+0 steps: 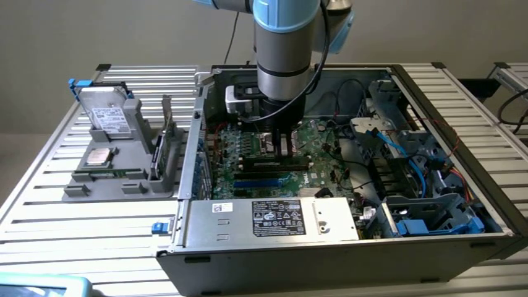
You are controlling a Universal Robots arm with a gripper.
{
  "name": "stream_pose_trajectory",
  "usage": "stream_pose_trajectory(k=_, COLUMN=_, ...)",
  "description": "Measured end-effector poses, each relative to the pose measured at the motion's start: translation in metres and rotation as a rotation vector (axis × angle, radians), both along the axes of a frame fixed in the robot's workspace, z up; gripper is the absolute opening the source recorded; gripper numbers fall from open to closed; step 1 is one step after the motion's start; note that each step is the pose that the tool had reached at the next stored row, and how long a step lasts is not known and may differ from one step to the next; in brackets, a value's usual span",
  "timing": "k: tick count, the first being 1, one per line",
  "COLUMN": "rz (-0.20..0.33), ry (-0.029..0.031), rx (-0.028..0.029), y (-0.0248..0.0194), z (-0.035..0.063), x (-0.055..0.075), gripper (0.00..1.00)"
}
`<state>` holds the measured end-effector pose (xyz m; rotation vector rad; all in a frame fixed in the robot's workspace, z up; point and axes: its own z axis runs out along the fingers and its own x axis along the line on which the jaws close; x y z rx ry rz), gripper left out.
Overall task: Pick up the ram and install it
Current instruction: 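Insert the ram into the slot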
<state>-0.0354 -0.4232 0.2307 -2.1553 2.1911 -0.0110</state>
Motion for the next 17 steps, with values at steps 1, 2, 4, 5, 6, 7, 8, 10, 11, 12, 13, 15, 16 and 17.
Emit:
stream_pose_trajectory(k=1, rz=0.000, ry=0.0000, rx=0.0000, y=0.0000, z=0.0000, x=0.000, gripper=0.12)
stream_pose_trajectory(k=2, rz=0.000, ry=0.0000, rx=0.0000, y=0.0000, z=0.0000, x=0.000, gripper=0.12)
stream_pose_trajectory(k=4, rz=0.000, ry=0.0000, rx=0.0000, y=0.0000, z=0.0000, x=0.000, gripper=0.12)
stream_pose_trajectory(k=5, rz=0.000, ry=-0.0001, rx=0.0000, y=0.0000, z=0.0000, x=0.000, gripper=0.12)
stream_pose_trajectory(k=6, rz=0.000, ry=-0.0001, rx=0.0000, y=0.0000, z=0.0000, x=0.000, gripper=0.12)
stream_pose_trajectory(k=7, rz=0.000, ry=0.0000, rx=0.0000, y=0.0000, z=0.0000, x=0.000, gripper=0.14)
stream_pose_trajectory(k=8, rz=0.000, ry=0.0000, rx=0.0000, y=0.0000, z=0.0000, x=0.000, gripper=0.20)
stream_pose_trajectory(k=10, rz=0.000, ry=0.0000, rx=-0.0001, y=0.0000, z=0.0003, x=0.000, gripper=0.26)
stream_pose_trajectory(k=11, rz=0.000, ry=-0.0001, rx=0.0002, y=0.0000, z=0.0018, x=0.000, gripper=0.26)
stream_pose_trajectory(k=12, rz=0.000, ry=0.0000, rx=0.0002, y=0.0000, z=0.0045, x=0.000, gripper=0.38)
stream_pose_trajectory(k=13, rz=0.000, ry=0.0000, rx=0.0000, y=0.0000, z=0.0076, x=0.000, gripper=0.38)
stream_pose_trajectory(k=15, rz=0.000, ry=0.0000, rx=-0.0002, y=0.0000, z=0.0117, x=0.000, gripper=0.49)
stream_pose_trajectory(k=16, rz=0.000, ry=0.0000, rx=-0.0005, y=0.0000, z=0.0121, x=0.000, gripper=0.49)
stream_pose_trajectory(k=17, rz=0.000, ry=-0.0001, rx=-0.0009, y=0.0000, z=0.0120, x=0.000, gripper=0.55)
